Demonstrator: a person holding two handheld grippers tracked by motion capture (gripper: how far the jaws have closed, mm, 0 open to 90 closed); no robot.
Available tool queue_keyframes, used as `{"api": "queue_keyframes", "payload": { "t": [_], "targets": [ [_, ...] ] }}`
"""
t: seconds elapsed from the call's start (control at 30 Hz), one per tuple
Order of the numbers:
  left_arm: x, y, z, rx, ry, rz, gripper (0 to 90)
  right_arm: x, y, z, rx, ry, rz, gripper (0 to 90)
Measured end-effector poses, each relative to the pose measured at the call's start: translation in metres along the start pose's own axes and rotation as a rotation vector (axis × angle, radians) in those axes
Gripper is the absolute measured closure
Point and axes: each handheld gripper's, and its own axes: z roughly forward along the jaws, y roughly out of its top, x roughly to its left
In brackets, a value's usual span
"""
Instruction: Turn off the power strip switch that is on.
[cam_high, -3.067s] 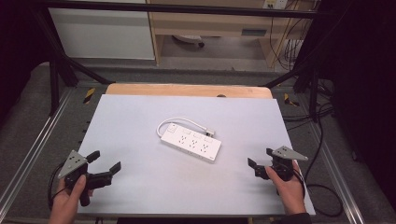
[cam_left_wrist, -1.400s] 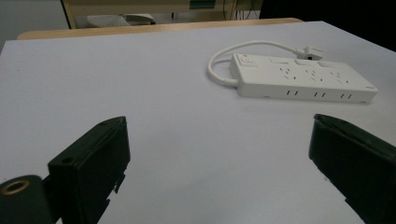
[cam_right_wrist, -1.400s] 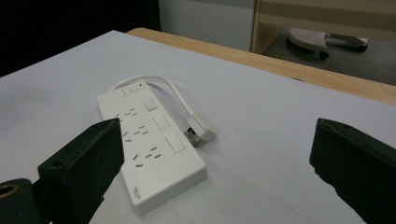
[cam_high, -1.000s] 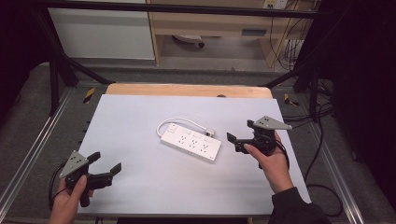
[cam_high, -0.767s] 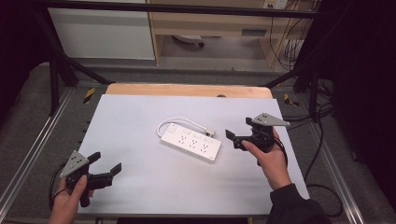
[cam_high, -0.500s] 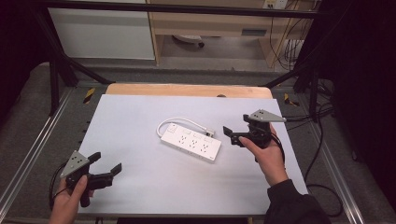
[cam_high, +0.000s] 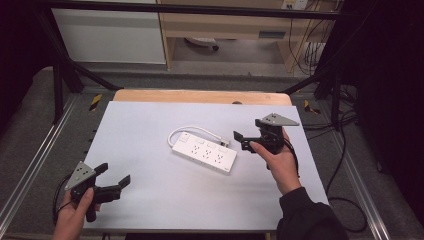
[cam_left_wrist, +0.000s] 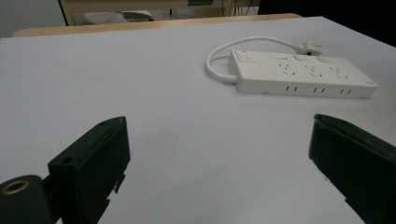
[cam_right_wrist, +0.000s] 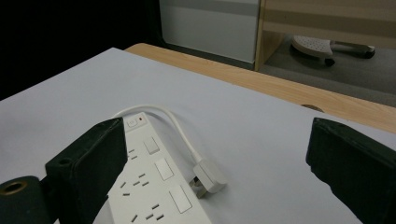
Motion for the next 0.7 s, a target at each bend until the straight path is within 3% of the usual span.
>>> {"api": "queue_keyframes", "payload": {
  "t": [0.5, 0.7],
  "targets": [
    [0.000, 0.000, 0.000, 0.001, 0.001, -0.002, 5.2, 0.005, 0.010, 0.023, -0.017, -0.031, 0.000, 6.9],
    [0.000, 0.000, 0.001, 0.001, 0.000, -0.002, 5.2, 0.010, 0.010, 0.036, -0.025, -0.037, 0.000, 16.1]
  ]
}}
